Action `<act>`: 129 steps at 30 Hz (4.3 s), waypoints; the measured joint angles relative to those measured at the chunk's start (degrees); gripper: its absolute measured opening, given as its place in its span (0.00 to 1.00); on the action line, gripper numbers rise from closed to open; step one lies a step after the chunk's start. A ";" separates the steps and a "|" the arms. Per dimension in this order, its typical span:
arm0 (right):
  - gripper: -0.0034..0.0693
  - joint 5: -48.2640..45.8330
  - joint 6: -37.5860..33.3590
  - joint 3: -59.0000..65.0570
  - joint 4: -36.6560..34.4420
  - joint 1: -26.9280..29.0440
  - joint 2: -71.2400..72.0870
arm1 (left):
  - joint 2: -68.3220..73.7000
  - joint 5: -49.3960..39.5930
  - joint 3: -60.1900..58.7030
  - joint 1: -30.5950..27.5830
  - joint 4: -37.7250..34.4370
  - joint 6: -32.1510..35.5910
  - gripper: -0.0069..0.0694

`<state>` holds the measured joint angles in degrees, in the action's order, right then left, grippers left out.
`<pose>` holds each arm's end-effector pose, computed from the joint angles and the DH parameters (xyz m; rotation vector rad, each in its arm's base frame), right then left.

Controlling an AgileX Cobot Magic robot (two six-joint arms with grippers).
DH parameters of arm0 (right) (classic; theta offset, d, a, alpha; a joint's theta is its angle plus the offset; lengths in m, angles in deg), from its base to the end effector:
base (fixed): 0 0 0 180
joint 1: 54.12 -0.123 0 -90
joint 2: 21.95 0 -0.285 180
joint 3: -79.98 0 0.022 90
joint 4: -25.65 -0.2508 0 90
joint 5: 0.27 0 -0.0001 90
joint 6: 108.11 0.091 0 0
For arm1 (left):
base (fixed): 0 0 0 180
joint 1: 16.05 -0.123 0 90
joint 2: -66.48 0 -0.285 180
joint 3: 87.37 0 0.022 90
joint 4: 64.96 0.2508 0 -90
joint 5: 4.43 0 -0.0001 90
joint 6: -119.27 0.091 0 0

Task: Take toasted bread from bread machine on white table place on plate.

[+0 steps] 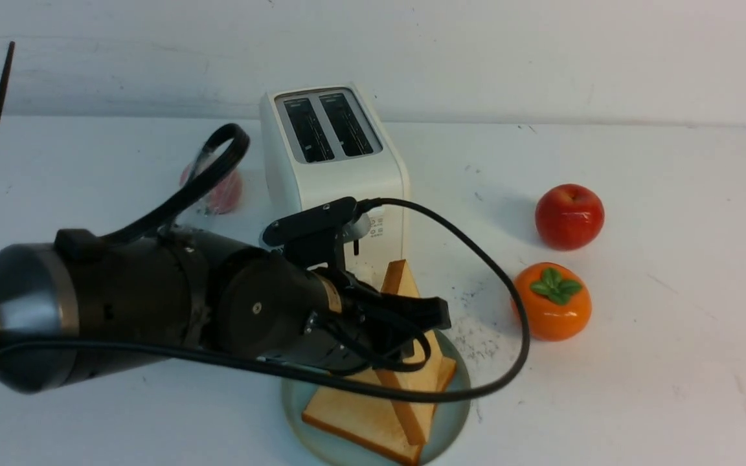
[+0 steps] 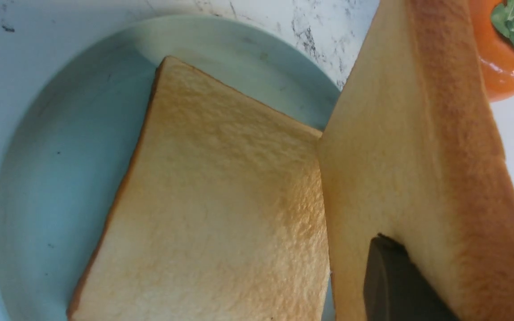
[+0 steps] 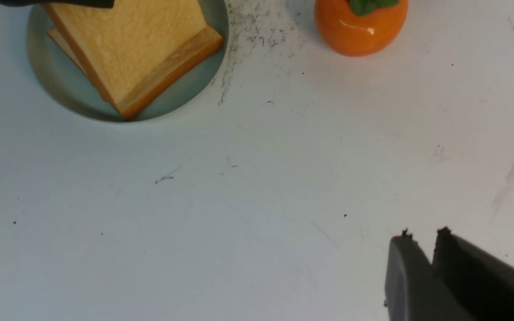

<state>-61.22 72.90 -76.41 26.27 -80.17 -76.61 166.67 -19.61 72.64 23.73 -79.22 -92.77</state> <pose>0.1222 0.0588 0.3590 -0.5310 2.3812 0.1986 0.2595 -0.2237 0.2323 -0.0983 2.4976 -0.7641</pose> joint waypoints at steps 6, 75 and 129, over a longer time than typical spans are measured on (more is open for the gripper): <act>0.18 0.00 0.00 0.00 0.00 0.00 0.00 | 0.19 -0.11 0.12 0.00 0.05 0.00 0.24; 0.22 0.00 0.00 0.00 -2.96 0.00 0.00 | 6.16 -21.85 6.32 -0.05 27.04 -15.37 0.87; 0.03 38.93 12.17 31.46 -1.45 0.00 27.74 | 6.27 -49.54 26.49 -0.05 30.58 1.50 0.07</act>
<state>-22.28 85.08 -44.96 24.82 -80.17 -48.87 172.94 -69.15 99.13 23.68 -48.64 -91.28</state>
